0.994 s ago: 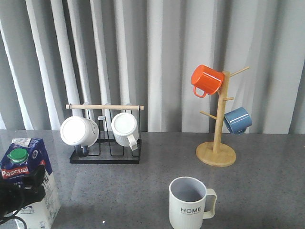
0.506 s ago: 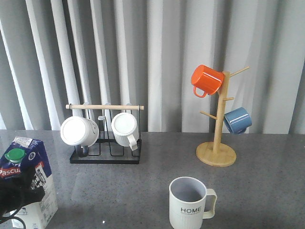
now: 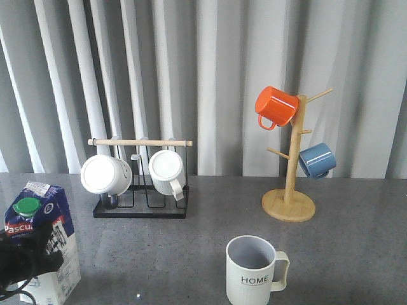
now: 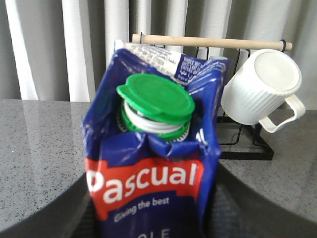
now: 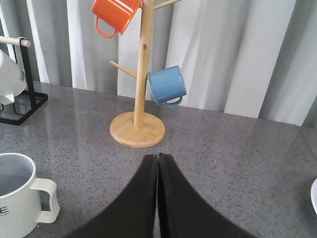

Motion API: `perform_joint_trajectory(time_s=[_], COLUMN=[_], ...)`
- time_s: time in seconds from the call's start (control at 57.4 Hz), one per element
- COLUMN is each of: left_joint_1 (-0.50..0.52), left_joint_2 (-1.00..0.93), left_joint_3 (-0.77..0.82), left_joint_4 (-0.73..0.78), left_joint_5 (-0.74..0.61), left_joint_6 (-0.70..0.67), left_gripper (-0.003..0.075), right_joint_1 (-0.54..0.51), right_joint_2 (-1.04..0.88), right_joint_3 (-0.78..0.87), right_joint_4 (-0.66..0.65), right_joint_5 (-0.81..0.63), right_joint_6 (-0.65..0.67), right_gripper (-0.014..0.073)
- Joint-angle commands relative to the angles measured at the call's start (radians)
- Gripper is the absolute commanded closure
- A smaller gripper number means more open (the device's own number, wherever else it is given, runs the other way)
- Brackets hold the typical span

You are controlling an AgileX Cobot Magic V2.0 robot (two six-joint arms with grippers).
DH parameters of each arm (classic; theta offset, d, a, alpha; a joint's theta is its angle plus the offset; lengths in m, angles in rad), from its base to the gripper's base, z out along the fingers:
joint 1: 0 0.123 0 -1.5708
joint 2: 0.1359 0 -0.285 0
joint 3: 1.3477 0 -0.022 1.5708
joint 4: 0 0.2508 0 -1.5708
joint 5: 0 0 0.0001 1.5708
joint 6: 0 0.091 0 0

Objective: Place milk next to cup
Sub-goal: 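Lift the milk carton with the left gripper toward the HOME mug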

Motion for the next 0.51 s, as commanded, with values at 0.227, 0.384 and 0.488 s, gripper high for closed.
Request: perform_joint_trajectory(time_s=[0.227, 0.384, 0.488], left_joint_1=[-0.004, -0.004, -0.007], left_joint_2=[-0.082, -0.183, -0.271], left_joint_3=[-0.025, -0.026, -0.028], left_joint_4=[0.001, 0.002, -0.007], left_joint_5=[-0.075, 0.013, 0.070], left_joint_6=[-0.013, -0.036, -0.061], left_gripper=[0.0658, 0.0658, 0.0658], right_joint_1=[-0.007, -0.007, -0.007], right_joint_2=[-0.010, -0.010, -0.010], right_joint_3=[-0.036, -0.036, -0.036], right_joint_4=[0.012, 0.012, 0.012], right_joint_5=[-0.050, -0.050, -0.050], right_joint_6=[-0.010, -0.010, -0.010], right_gripper=[0.0603, 0.0603, 0.0603])
